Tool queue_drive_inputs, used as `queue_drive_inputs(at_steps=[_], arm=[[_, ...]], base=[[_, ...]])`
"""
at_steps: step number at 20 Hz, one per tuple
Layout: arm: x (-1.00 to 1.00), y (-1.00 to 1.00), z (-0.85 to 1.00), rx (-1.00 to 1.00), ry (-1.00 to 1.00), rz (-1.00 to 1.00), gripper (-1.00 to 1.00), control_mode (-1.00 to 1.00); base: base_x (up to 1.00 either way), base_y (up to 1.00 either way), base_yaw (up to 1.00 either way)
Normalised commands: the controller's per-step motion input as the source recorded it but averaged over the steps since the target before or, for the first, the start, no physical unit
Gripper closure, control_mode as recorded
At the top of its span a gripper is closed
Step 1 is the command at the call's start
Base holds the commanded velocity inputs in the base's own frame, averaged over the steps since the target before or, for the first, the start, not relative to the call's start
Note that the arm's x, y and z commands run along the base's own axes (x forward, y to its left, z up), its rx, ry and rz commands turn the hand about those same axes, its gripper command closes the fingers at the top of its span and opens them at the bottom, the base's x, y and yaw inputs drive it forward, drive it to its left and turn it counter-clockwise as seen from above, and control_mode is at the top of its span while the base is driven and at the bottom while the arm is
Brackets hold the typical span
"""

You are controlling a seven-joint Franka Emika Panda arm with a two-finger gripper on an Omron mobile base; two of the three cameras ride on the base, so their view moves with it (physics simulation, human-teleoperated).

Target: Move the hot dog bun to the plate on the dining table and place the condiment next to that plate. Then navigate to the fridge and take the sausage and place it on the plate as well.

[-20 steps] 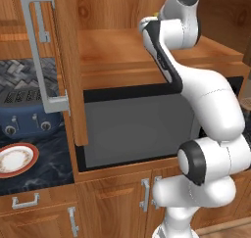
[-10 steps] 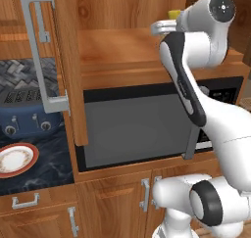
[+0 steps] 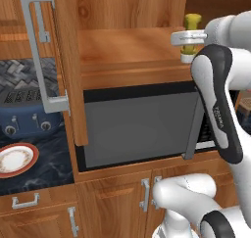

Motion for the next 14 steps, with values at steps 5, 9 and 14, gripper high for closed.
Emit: queue_drive_inputs(at_steps=[5,9,14], arm=[[-1.0,0.0,0.0,0.0,0.02,0.0,1.0,-1.0],[-0.81,0.04,0.0,0.0,0.01,0.04,1.0,-1.0],[-0.21,0.05,0.0,-0.01,0.0,0.05,1.0,1.0]], base=[[0.0,0.0,0.0],[0.0,0.0,0.0],[-0.06,0.0,0.01]])
